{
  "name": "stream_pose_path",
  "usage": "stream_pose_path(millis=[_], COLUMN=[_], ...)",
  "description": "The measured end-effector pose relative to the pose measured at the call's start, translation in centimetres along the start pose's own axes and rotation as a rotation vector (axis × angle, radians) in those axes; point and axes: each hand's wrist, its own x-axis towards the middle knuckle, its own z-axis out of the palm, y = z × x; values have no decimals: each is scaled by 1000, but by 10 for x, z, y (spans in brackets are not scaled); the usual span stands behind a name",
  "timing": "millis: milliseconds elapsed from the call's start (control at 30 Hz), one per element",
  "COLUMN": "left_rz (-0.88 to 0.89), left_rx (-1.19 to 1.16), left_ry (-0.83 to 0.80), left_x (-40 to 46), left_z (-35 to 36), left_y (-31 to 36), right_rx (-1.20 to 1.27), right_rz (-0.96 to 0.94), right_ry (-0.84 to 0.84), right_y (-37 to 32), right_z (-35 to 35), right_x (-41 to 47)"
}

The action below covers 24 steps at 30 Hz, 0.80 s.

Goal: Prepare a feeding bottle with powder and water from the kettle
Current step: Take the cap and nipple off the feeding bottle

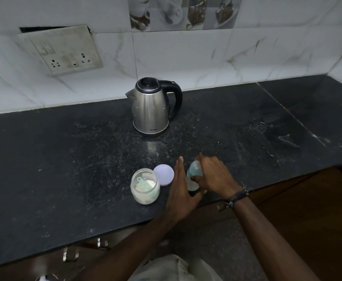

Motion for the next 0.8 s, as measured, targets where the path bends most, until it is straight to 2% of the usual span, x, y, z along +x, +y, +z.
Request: stream_pose_path(millis=[100, 167, 367, 567, 700, 800], left_rz=[-146, -183, -189, -179, -175, -167], left_rx=[-49, -59, -45, 50, 58, 60], left_ry=[-19, -70, -67, -134, -103, -93], left_x=[13, 19, 24, 29, 27, 27], left_z=[8, 11, 11, 3, 4, 6], left_y=[-15, -18, -18, -14, -15, -17], right_rx=[-1, 0, -9, -250, -260, -284], right_rz=[-4, 2, 35, 76, 63, -34], right_ry=[-1, -7, -104, 18, 47, 31], right_y=[0, 0, -1, -23, -25, -23], right_z=[0, 1, -6, -8, -7, -12], right_x=[-1, -1, 5, 4, 11, 8])
